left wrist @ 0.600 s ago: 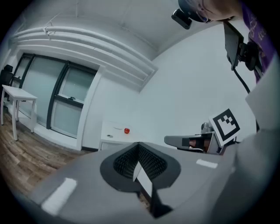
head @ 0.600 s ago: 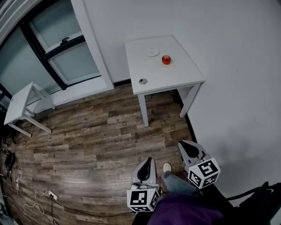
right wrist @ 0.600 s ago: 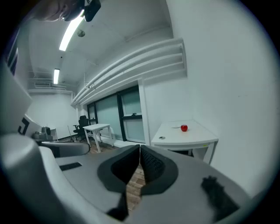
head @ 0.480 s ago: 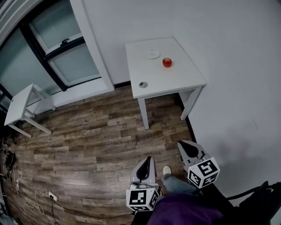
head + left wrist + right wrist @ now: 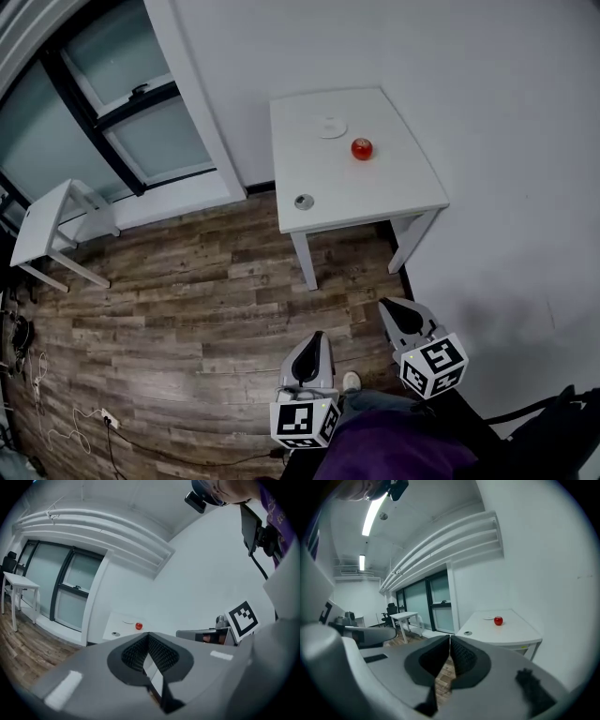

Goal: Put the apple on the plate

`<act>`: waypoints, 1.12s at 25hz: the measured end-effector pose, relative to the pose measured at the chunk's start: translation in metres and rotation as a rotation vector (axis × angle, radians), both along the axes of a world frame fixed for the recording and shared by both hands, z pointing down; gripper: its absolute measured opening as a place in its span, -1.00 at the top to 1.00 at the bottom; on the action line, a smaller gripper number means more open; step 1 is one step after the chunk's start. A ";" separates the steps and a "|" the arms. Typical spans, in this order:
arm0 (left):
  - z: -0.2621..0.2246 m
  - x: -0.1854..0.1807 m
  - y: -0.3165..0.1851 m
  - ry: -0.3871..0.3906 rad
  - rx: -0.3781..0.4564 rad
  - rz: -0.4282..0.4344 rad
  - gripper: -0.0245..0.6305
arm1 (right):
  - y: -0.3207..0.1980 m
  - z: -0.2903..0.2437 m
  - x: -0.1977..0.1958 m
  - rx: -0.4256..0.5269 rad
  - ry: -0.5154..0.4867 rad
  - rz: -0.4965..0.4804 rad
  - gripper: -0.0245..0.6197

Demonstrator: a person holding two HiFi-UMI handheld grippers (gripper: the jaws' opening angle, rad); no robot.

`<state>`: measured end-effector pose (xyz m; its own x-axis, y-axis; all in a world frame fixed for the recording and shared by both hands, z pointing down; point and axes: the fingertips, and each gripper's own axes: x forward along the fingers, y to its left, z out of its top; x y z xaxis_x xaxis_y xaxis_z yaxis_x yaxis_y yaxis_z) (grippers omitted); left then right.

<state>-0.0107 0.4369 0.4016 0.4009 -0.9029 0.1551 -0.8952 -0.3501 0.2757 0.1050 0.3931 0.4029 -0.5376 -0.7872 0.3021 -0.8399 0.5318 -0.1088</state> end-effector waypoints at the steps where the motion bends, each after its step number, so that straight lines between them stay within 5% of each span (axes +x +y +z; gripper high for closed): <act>1: 0.000 0.003 -0.005 0.002 -0.004 -0.002 0.90 | -0.006 0.001 0.003 -0.002 -0.004 0.000 0.89; 14: 0.013 0.003 -0.064 -0.015 -0.051 -0.011 0.90 | -0.070 0.015 0.005 -0.036 -0.035 -0.001 0.89; 28: 0.005 -0.035 -0.211 -0.015 -0.025 0.066 0.90 | -0.204 0.007 -0.035 -0.016 -0.055 0.049 0.89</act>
<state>-0.0459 0.2258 0.4066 0.4573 -0.8702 0.1834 -0.8742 -0.4021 0.2721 0.0702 0.1887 0.4095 -0.5148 -0.8081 0.2862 -0.8573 0.4882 -0.1635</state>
